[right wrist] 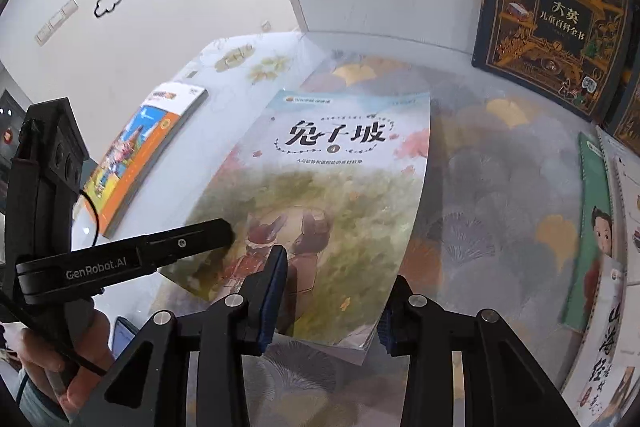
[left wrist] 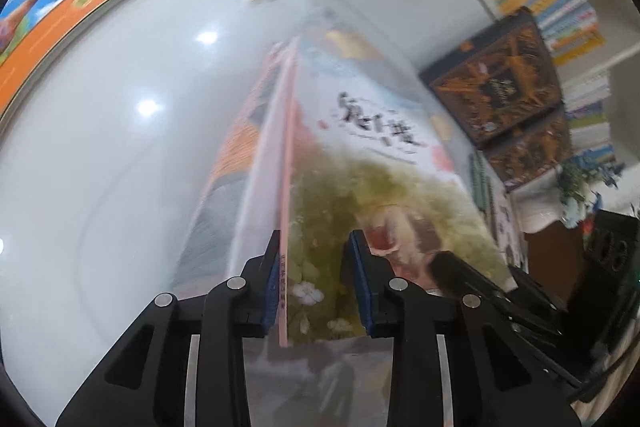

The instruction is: Organize books

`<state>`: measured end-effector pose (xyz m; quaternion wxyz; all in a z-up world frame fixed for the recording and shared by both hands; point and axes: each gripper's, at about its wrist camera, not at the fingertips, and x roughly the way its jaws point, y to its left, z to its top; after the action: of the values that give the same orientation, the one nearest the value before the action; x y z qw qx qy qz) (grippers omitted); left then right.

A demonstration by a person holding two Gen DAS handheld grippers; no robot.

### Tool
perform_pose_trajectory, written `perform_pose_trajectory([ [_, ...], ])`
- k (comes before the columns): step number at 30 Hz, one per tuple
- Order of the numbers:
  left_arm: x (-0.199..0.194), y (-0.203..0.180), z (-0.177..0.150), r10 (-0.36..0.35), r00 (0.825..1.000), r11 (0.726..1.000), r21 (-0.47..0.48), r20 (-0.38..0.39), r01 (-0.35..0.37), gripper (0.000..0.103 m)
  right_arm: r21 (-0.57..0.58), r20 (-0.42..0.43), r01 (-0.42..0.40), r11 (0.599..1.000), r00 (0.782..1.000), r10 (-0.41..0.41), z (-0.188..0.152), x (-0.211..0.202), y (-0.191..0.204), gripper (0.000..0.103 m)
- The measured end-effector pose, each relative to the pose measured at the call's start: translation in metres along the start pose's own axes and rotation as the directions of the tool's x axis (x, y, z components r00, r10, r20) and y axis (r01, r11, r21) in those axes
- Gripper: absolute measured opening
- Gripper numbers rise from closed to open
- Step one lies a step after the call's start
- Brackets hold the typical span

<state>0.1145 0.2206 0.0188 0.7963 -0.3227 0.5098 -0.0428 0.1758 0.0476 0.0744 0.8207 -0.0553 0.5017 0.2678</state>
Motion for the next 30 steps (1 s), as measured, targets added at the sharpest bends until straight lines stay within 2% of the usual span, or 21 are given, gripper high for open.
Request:
perform_pose_trajectory([
  [7, -0.020, 0.015, -0.006, 0.058, 0.997, 0.997, -0.056, 0.053, -0.055, 0.027, -0.053, -0.075, -0.020, 0.998, 0.997, 0.016, -0.008, 0.012, 0.015, 0.046],
  [9, -0.029, 0.013, -0.008, 0.077, 0.995, 0.996, -0.038, 0.070, -0.075, 0.027, -0.062, -0.103, -0.007, 0.998, 0.995, 0.001, -0.016, 0.013, 0.011, 0.054],
  [12, -0.041, 0.005, -0.014, 0.119, 0.989, 0.993, 0.014, 0.087, -0.121, 0.027, -0.042, -0.136, 0.002, 0.999, 0.991, -0.008, -0.036, 0.006, -0.009, 0.054],
  [17, -0.049, -0.016, -0.028, 0.117, 0.990, 0.989, 0.082, 0.078, -0.123, 0.027, 0.026, -0.144, 0.030, 0.999, 0.989, -0.025, -0.087, -0.034, -0.037, 0.055],
  [19, -0.048, -0.033, -0.036, 0.100, 0.993, 0.987, 0.121, 0.063, -0.107, 0.027, 0.056, -0.138, 0.056, 0.997, 0.989, -0.048, -0.107, -0.050, -0.048, 0.055],
  [23, -0.039, -0.073, -0.052, 0.033, 0.999, 0.978, 0.205, 0.005, -0.033, 0.030, 0.191, -0.139, 0.127, 0.973, 0.985, -0.102, -0.155, -0.090, -0.087, 0.055],
  [27, -0.025, -0.125, -0.071, -0.007, 0.998, 0.945, 0.325, -0.058, 0.026, 0.030, 0.342, -0.115, 0.180, 0.923, 0.982, -0.149, -0.189, -0.129, -0.126, 0.055],
  [30, -0.008, -0.169, -0.086, -0.042, 0.994, 0.912, 0.402, -0.104, 0.081, 0.037, 0.450, -0.074, 0.204, 0.870, 0.979, -0.191, -0.211, -0.163, -0.157, 0.055],
])
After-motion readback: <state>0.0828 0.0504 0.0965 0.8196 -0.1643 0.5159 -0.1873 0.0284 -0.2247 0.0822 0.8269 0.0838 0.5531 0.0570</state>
